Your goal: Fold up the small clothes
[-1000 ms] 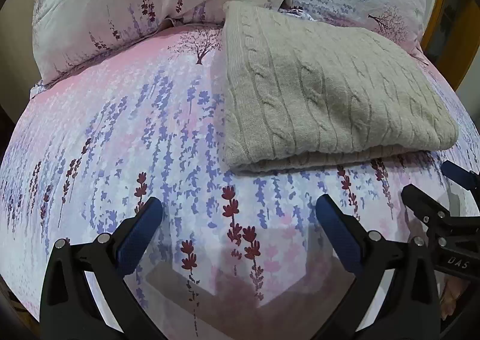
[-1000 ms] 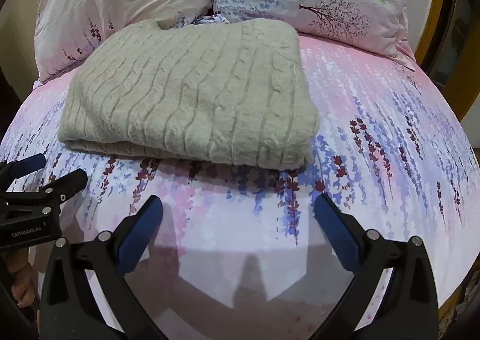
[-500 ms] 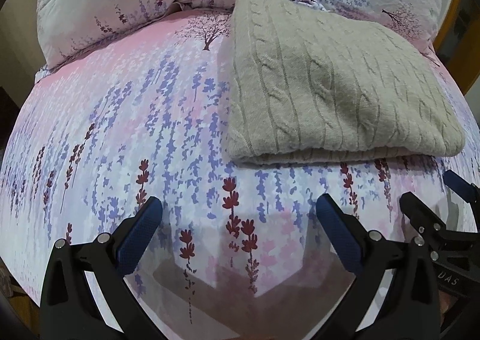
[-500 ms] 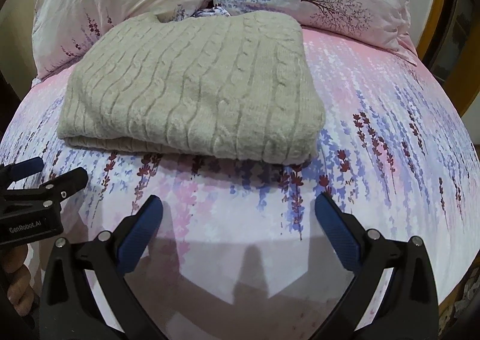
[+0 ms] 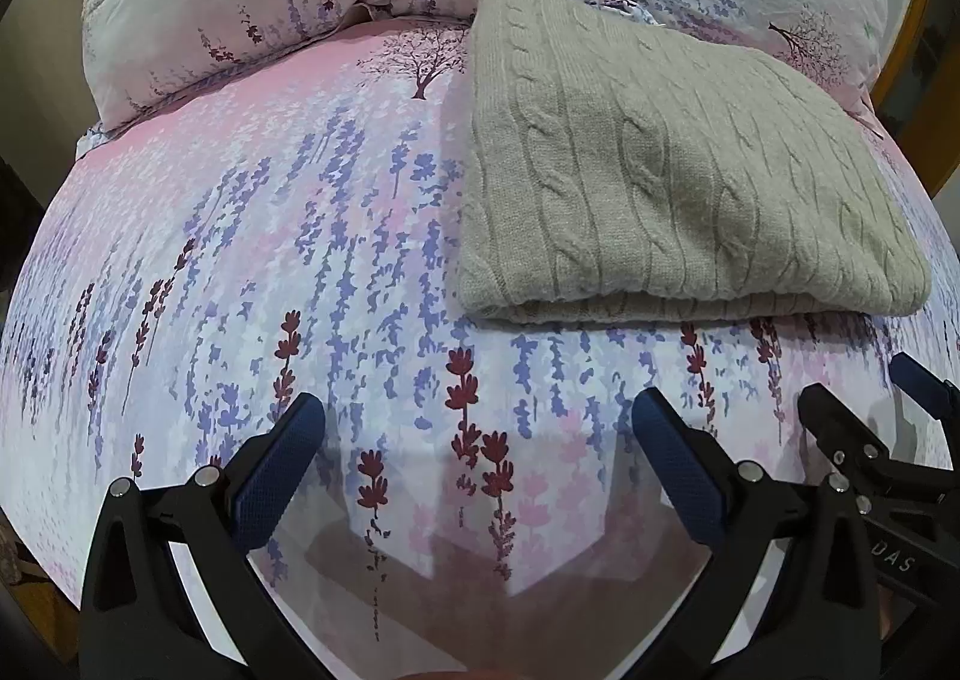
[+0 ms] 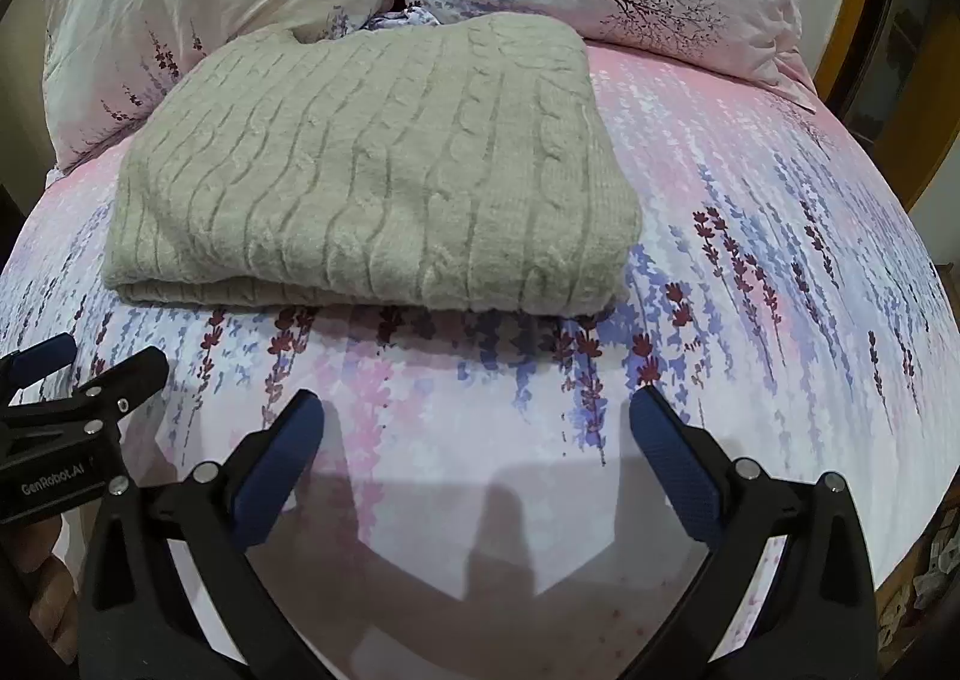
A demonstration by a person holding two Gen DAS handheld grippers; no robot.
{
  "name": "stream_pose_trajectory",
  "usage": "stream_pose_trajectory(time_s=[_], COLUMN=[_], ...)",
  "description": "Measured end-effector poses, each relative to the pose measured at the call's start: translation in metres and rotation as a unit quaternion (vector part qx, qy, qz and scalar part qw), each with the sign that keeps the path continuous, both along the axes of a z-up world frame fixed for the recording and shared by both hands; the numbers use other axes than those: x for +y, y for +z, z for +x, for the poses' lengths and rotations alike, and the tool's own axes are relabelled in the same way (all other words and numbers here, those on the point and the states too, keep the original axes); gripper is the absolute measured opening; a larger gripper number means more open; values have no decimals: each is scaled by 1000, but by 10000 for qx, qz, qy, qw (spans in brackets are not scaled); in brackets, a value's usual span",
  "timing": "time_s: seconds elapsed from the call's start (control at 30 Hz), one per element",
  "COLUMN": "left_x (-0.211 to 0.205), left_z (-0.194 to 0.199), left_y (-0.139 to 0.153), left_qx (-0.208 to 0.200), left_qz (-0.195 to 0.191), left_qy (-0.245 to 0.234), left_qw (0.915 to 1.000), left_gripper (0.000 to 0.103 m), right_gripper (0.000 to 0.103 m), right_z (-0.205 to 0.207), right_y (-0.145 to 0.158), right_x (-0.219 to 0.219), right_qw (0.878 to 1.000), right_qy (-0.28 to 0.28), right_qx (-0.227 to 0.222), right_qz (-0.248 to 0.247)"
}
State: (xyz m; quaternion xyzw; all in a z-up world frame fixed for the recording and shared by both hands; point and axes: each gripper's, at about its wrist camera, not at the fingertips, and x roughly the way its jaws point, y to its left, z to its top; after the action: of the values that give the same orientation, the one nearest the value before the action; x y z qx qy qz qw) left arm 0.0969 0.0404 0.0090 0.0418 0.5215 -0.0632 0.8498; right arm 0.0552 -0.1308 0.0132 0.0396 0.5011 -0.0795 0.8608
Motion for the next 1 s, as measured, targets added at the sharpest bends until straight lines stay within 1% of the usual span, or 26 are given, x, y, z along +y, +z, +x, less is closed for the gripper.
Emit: stream_pose_trajectory(time_s=[1.0], left_x=[1], left_z=[6], left_y=[-1], left_qx=[126], left_qz=[15], left_qy=[-21], left_qw=[9999], left_gripper=[102], right_gripper=[101], right_z=[-2], right_y=[0], right_x=[-1], right_qw=[10000], right_qy=[-6], right_qx=[-66], right_qz=[-13])
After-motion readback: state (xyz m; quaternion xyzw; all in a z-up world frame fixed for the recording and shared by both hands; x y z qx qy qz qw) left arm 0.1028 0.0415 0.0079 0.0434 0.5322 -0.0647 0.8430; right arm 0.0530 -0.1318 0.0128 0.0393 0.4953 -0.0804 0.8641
